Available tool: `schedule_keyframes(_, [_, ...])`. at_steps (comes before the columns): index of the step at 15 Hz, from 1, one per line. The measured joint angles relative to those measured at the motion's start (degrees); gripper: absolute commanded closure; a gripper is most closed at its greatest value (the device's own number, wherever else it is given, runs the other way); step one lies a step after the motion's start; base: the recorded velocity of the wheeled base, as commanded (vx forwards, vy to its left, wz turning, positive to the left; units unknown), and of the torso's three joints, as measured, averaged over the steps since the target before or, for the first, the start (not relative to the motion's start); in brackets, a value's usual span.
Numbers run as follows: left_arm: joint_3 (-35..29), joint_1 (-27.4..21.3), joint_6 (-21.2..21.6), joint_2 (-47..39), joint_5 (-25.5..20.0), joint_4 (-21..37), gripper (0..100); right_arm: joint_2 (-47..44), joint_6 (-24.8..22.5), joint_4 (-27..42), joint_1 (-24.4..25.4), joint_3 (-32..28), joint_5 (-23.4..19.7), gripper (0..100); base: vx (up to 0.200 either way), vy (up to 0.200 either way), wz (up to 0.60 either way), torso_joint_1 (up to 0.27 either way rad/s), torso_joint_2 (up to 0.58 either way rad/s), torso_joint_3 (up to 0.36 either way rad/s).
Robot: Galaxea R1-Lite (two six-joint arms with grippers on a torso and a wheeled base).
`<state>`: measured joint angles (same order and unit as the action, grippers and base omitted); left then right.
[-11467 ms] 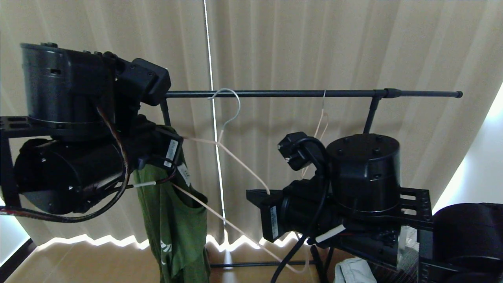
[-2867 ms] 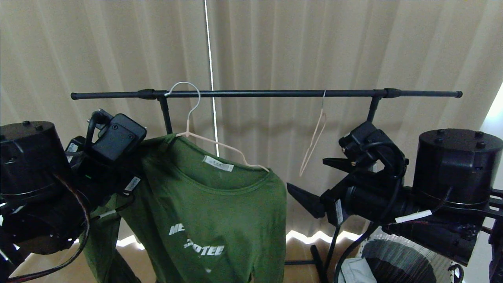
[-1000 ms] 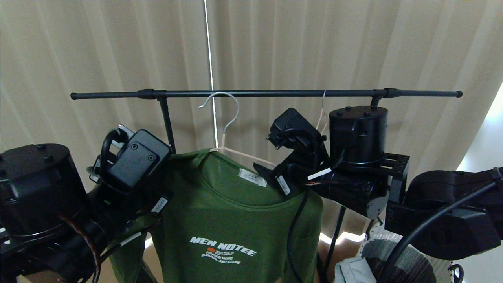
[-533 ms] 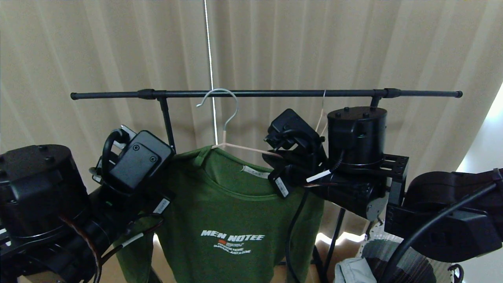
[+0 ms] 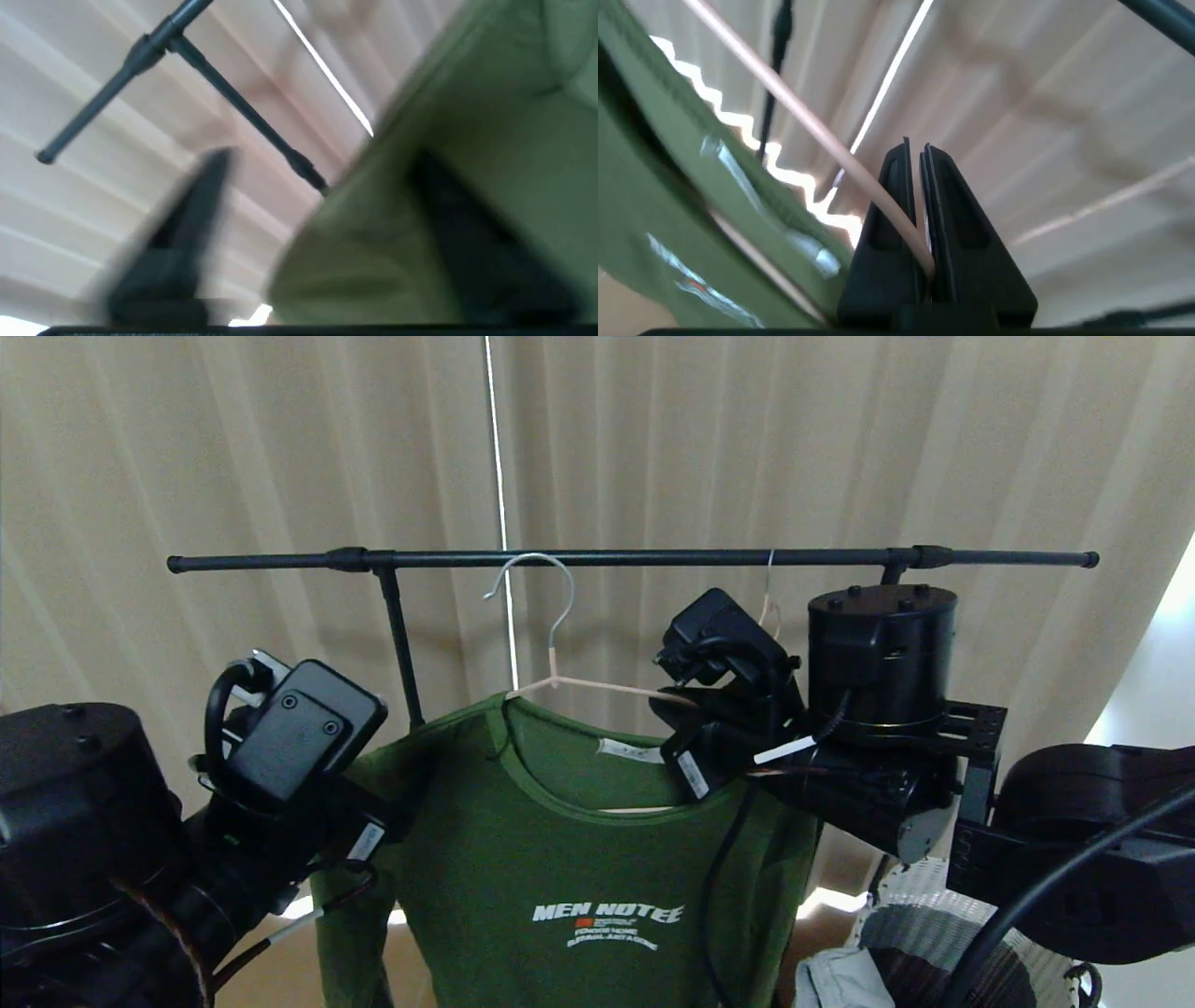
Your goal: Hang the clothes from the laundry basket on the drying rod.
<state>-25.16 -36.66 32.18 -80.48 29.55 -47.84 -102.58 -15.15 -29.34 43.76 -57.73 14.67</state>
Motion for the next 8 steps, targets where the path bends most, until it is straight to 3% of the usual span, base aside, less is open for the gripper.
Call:
schedule_keyframes(4, [5.73, 0.04, -1.94, 5.21, -4.82, 0.16, 0, 3.68, 0.16, -0.21, -3.83, 3.83, 0.27, 100, 0.0, 0.0, 0.0, 0.0, 0.0, 0.0])
schedule_keyframes(8, [12.18, 3.34, -2.16, 9.42, -5.47, 0.43, 0, 8.79, 0.16, -0.21, -7.33, 7.22, 0.17, 100, 0.0, 0.0, 0.0, 0.0, 0.0, 0.0])
